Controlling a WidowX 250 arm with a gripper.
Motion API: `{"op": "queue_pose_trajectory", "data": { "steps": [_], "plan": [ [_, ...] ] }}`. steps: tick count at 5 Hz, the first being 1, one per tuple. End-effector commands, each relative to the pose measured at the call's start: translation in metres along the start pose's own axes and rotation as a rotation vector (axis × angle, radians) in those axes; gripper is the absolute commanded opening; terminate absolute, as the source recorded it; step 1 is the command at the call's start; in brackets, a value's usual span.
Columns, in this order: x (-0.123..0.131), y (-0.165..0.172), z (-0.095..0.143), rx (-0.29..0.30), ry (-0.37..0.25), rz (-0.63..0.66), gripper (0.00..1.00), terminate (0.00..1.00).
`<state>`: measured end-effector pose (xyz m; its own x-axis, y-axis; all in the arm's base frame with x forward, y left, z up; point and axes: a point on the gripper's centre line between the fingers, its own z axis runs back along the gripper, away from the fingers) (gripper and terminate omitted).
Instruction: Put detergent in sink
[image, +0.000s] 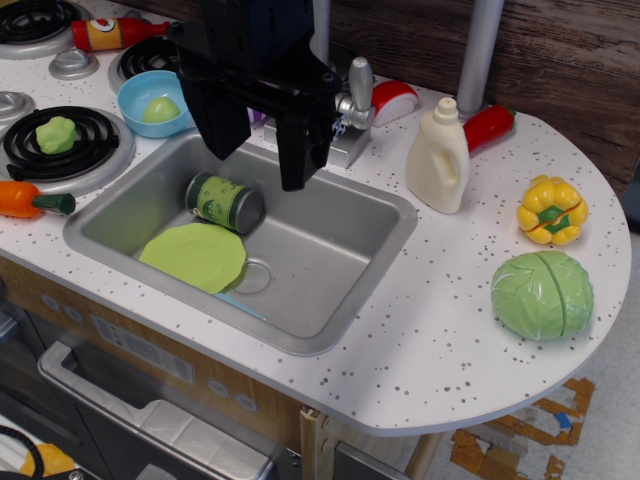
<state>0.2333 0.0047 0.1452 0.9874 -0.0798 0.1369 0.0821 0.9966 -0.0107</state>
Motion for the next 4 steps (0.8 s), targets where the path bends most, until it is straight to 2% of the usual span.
{"op": "queue_pose_trajectory", "data": {
  "steps": [1,2,3,4],
  "plan": [
    [0.0,0.0,0.0,0.0,0.0,0.0,1.0,0.0],
    [0.03,-0.006,0.004,0.009,0.05,0.178,1.0,0.0],
    [0.067,-0.022,-0.002,0.029,-0.006,0.374,1.0,0.0],
    [0.101,-0.031,-0.008,0.044,-0.075,0.483,1.0,0.0]
  ]
}}
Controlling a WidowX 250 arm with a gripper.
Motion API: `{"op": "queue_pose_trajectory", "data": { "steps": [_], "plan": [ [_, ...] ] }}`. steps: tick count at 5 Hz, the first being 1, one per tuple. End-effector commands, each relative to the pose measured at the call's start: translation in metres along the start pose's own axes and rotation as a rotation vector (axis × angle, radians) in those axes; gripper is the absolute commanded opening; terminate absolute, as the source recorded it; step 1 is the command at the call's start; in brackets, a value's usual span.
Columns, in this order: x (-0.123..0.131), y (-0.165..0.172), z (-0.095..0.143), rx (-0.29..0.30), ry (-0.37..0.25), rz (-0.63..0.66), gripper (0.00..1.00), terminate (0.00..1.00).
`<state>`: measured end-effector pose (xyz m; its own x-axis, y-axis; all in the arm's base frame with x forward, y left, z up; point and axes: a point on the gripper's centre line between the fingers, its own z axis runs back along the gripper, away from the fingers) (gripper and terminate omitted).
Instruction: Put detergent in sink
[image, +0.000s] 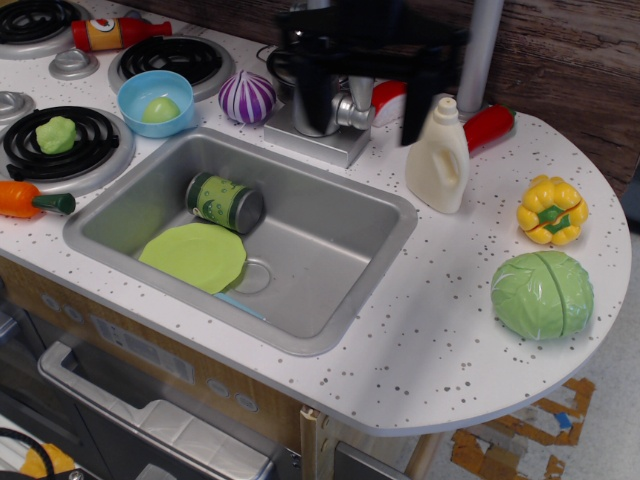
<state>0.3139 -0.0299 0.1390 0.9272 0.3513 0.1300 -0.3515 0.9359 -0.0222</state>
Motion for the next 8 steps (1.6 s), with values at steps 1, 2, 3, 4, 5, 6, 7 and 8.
{"op": "queue_pose_trajectory", "data": {
  "steps": [1,2,3,4,5,6,7,8],
  "plan": [
    [0.032,-0.03,0.004,0.007,-0.176,0.147,1.0,0.0],
    [0.043,-0.04,-0.002,0.032,-0.257,0.205,1.0,0.0],
    [0.05,-0.052,-0.018,0.08,-0.351,0.277,1.0,0.0],
    [0.063,-0.055,-0.027,0.07,-0.386,0.308,1.0,0.0],
    [0.075,-0.056,-0.036,0.09,-0.446,0.347,1.0,0.0],
    [0.085,-0.046,-0.04,0.088,-0.471,0.355,1.0,0.0],
    [0.093,-0.043,-0.048,0.087,-0.497,0.357,1.0,0.0],
    [0.099,-0.044,-0.065,0.053,-0.552,0.398,1.0,0.0]
  ]
}}
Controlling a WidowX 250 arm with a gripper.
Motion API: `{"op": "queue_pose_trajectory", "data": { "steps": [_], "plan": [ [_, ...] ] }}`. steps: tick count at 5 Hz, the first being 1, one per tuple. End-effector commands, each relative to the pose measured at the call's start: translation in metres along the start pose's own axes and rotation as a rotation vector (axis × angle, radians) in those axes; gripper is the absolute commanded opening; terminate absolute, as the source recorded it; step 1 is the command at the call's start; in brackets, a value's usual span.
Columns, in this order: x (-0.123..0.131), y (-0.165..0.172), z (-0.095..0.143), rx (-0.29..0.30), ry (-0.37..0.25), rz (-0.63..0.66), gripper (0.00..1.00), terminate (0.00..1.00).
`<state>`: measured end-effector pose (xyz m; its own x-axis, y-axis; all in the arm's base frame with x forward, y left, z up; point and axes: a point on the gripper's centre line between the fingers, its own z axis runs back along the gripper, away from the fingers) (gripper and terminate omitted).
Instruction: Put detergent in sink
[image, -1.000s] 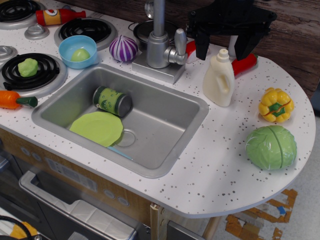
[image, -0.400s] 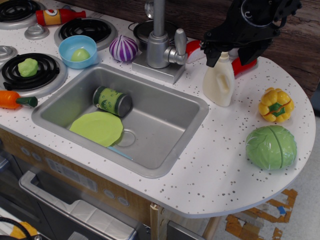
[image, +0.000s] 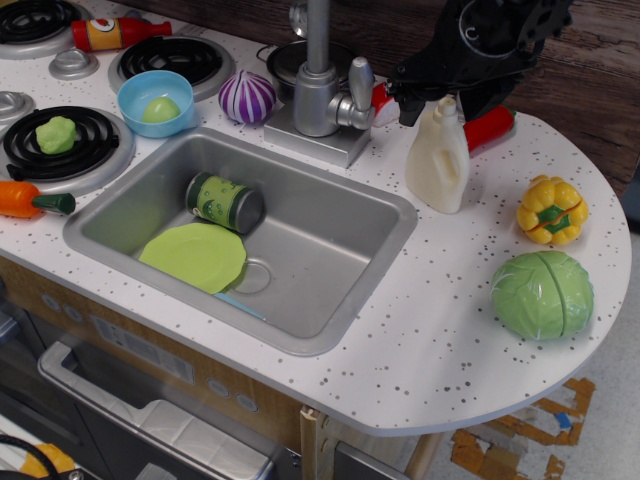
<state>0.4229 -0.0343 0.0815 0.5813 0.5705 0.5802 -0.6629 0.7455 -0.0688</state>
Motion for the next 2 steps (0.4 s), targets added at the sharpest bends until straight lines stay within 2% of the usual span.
{"op": "queue_pose_trajectory", "data": {
  "steps": [1,2],
  "plan": [
    [0.0016,-0.0111,-0.0103,-0.084,-0.062,0.111,1.0,0.0],
    [0.0012,-0.0091,-0.0106,-0.1,-0.039,0.125,0.0,0.0]
  ]
}}
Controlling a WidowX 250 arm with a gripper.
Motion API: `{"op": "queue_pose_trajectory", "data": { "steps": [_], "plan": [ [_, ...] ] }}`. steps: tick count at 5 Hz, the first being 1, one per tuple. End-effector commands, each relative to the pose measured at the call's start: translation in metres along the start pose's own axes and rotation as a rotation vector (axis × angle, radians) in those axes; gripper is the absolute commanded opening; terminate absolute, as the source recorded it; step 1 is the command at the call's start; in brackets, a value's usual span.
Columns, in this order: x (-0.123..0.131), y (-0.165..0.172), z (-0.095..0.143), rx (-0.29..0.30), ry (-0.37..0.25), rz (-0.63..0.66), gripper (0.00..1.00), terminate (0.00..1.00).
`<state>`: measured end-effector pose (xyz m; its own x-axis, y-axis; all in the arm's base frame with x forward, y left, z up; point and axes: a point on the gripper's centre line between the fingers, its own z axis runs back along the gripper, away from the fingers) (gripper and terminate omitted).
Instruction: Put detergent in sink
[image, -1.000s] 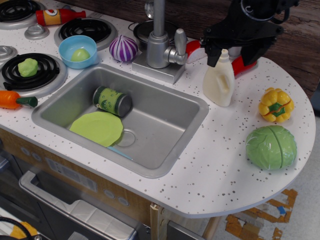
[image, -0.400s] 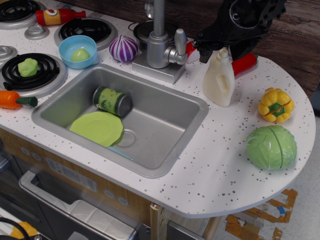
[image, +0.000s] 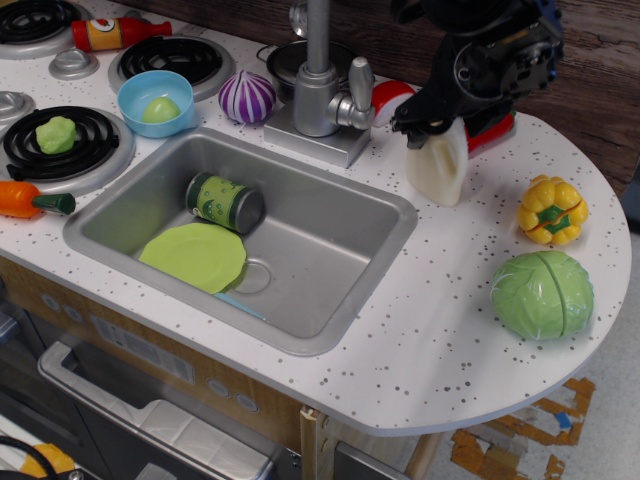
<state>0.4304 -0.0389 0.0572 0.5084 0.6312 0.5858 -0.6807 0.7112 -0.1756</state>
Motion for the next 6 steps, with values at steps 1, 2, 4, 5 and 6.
{"op": "queue_pose_trajectory", "data": {
  "steps": [1,2,4,5,6],
  "plan": [
    [0.016,0.001,0.015,-0.041,0.012,-0.001,0.0,0.0],
    [0.024,0.011,0.027,-0.024,0.045,-0.05,0.0,0.0],
    [0.037,0.06,0.048,0.051,0.055,-0.166,0.0,0.0],
    [0.021,0.079,0.049,0.048,0.068,-0.195,0.0,0.0],
    [0.017,0.095,0.046,0.03,0.088,-0.258,0.0,0.0]
  ]
}}
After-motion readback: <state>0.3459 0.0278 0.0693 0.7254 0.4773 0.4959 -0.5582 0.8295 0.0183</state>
